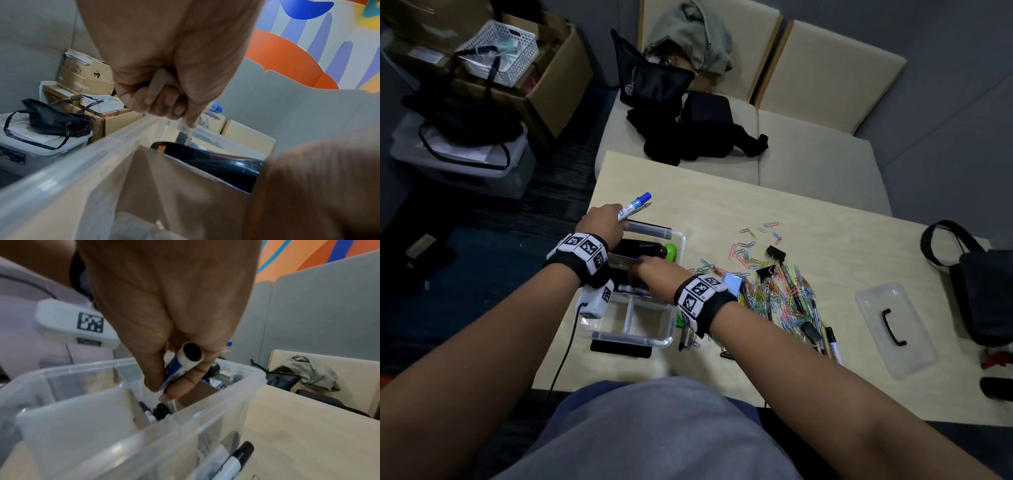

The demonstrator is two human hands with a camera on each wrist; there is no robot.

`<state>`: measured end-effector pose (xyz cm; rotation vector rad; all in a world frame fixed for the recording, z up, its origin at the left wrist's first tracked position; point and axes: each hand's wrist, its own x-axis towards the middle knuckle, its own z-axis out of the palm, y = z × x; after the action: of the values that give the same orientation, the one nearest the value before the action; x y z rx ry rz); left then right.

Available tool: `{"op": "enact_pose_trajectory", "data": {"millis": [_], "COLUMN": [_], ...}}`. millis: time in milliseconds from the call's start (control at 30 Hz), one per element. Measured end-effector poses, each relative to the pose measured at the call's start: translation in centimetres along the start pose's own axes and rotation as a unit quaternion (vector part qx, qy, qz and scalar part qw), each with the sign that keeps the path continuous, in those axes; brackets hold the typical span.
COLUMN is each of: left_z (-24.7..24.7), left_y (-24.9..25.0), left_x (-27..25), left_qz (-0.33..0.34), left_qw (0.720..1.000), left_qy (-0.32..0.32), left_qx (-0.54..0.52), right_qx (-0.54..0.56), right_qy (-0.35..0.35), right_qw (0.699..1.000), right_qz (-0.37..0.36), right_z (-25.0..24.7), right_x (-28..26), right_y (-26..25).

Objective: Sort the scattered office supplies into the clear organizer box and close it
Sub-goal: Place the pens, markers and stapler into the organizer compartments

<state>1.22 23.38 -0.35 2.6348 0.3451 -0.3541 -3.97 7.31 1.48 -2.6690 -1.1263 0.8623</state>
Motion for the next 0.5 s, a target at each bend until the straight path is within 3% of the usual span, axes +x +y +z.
{"op": "enact_pose_trajectory", "data": {"millis": [233, 500], "left_z": [-0.2, -0.4], "left_y": [0.0, 0.1], "left_x": [-0.1, -0.3], "left_qz": [0.000, 0.002], "left_qw": [1.000, 1.000], "left_qy": [0.003, 0.002], "left_qx": [0.001, 0.001], "right_qx": [-0.074, -0.024], "right_qy": [-0.066, -0.086], "right_qw": [0.995, 0.996], "right_qz": [-0.023, 0.020], "right_z": [1.9, 2.6], "right_x": [2.6, 3.4], "right_y": [-0.5, 0.1]}}
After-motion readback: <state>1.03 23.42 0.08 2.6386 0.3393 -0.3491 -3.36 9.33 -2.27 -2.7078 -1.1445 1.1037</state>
